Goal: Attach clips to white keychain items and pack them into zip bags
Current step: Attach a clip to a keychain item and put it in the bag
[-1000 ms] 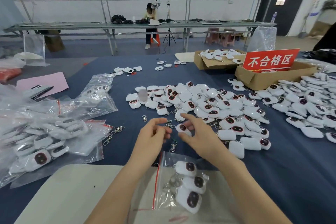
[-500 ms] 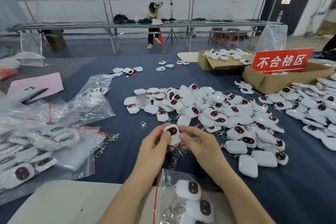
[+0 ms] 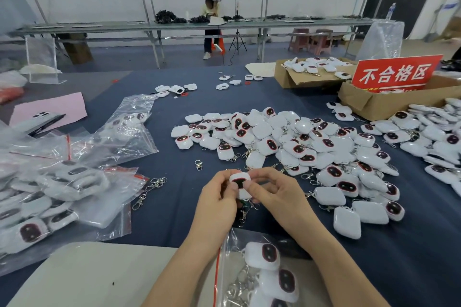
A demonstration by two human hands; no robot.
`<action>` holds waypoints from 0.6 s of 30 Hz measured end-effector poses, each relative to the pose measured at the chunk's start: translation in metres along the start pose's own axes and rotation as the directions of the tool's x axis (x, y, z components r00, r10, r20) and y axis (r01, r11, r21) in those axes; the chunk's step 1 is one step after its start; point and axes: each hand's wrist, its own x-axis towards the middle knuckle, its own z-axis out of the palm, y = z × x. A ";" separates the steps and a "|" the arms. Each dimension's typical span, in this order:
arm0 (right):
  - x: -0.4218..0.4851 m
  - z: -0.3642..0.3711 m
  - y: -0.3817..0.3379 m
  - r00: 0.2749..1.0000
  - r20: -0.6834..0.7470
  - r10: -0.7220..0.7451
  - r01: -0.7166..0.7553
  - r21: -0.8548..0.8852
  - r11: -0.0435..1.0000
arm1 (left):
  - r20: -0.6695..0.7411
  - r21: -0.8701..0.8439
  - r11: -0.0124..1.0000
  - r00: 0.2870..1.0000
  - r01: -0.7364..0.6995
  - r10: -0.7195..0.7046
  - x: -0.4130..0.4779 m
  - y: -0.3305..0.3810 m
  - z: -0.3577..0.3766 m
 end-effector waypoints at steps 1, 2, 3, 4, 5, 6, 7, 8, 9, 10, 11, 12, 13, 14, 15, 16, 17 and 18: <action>-0.001 0.000 0.000 1.000 -0.001 0.003 -0.003 0.004 1.000 | -0.001 0.010 1.000 1.000 -0.001 0.001 -0.001 0.001 0.000; 0.000 0.000 0.001 1.000 0.000 0.006 -0.006 0.007 1.000 | -0.005 0.021 1.000 1.000 -0.003 0.003 -0.001 0.001 0.000; 0.000 0.000 0.001 1.000 0.005 0.008 -0.008 0.004 1.000 | -0.009 0.033 0.999 1.000 -0.004 0.004 -0.001 0.002 0.001; -0.001 0.001 0.001 1.000 0.012 0.010 -0.010 -0.003 1.000 | -0.010 0.045 0.999 1.000 -0.002 0.002 -0.001 0.002 0.001; -0.001 0.001 0.000 1.000 0.019 0.010 -0.010 -0.009 1.000 | -0.010 0.056 0.998 1.000 0.001 0.000 -0.001 0.003 0.001; -0.001 0.001 0.000 1.000 0.022 0.011 -0.011 -0.011 1.000 | -0.007 0.066 0.998 1.000 0.004 -0.004 -0.001 0.003 0.001; -0.001 0.001 0.000 1.000 0.022 0.014 -0.014 -0.011 1.000 | -0.004 0.073 0.997 1.000 0.007 -0.006 -0.001 0.003 0.001; -0.001 0.001 0.000 1.000 0.019 0.017 -0.017 -0.011 1.000 | -0.005 0.073 0.997 1.000 0.006 -0.005 -0.001 0.003 0.002; -0.001 0.001 0.000 1.000 0.014 0.019 -0.019 -0.011 1.000 | -0.007 0.070 0.998 1.000 0.004 -0.003 -0.001 0.003 0.002; -0.001 0.001 0.000 1.000 0.008 0.020 -0.020 -0.009 1.000 | -0.008 0.064 0.998 1.000 0.000 0.001 -0.002 0.003 0.001; -0.001 0.001 0.000 1.000 0.001 0.023 -0.023 0.000 1.000 | -0.007 0.059 0.998 1.000 -0.004 0.005 -0.003 0.004 0.001; 0.000 0.001 0.000 1.000 -0.008 0.029 -0.029 0.016 0.999 | -0.004 0.052 0.999 1.000 -0.010 0.011 -0.003 0.004 0.001; 0.000 0.001 0.000 0.999 -0.016 0.036 -0.035 0.036 0.999 | -0.002 0.040 0.999 1.000 -0.016 0.016 -0.004 0.005 0.001; 0.000 0.001 0.000 0.999 -0.023 0.043 -0.042 0.058 0.997 | -0.002 0.023 1.000 1.000 -0.019 0.019 -0.004 0.005 0.001; 0.000 0.000 0.000 0.998 -0.028 0.053 -0.050 0.081 0.995 | -0.006 0.004 1.000 1.000 -0.019 0.019 -0.004 0.006 0.001; 0.001 0.000 0.000 0.998 -0.030 0.061 -0.058 0.104 0.993 | -0.011 -0.014 1.000 1.000 -0.018 0.018 -0.004 0.006 0.001; 0.001 0.000 0.001 0.997 -0.032 0.068 -0.064 0.123 0.990 | -0.014 -0.027 0.999 1.000 -0.020 0.020 -0.004 0.007 0.001; 0.002 -0.001 0.002 0.997 -0.034 0.072 -0.067 0.134 0.989 | -0.014 -0.034 0.999 1.000 -0.027 0.026 -0.004 0.007 0.001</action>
